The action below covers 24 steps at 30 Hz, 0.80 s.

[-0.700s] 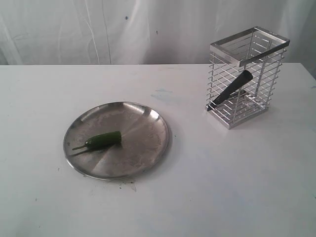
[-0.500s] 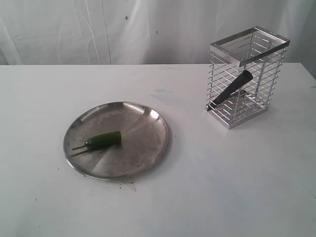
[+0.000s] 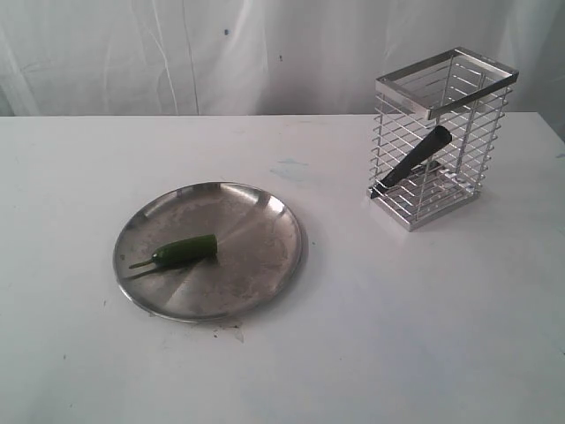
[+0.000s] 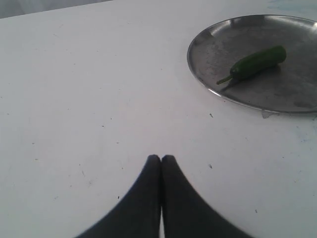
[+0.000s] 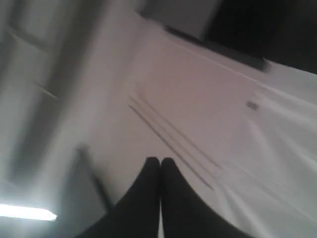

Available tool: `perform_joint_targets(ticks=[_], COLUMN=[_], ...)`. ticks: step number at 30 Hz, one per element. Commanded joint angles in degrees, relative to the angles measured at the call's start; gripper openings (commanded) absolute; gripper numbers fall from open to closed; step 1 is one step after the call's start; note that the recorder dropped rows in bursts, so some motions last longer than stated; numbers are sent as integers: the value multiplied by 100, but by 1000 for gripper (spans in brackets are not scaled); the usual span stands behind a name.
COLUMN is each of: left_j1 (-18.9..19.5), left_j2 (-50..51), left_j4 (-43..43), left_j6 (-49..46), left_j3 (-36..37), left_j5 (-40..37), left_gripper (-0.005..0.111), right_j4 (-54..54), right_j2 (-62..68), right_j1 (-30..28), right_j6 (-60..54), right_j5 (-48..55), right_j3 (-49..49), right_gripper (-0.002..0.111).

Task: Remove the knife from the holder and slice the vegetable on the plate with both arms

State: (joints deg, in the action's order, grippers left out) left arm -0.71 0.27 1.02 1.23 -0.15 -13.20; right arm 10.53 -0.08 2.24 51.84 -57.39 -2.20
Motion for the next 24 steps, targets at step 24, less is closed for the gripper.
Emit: perform_joint_targets(ticks=[24], left_j1=[0], left_j2=[-27], left_j4=[-29], left_j6=[0], left_j3=[15], left_j5=[26], left_gripper=[0], right_j4=[-3271], right_j2=[3675], right_j1=[105], right_j6=[-3441], right_j5=[8371], right_j3=[-2518], right_gripper=[0])
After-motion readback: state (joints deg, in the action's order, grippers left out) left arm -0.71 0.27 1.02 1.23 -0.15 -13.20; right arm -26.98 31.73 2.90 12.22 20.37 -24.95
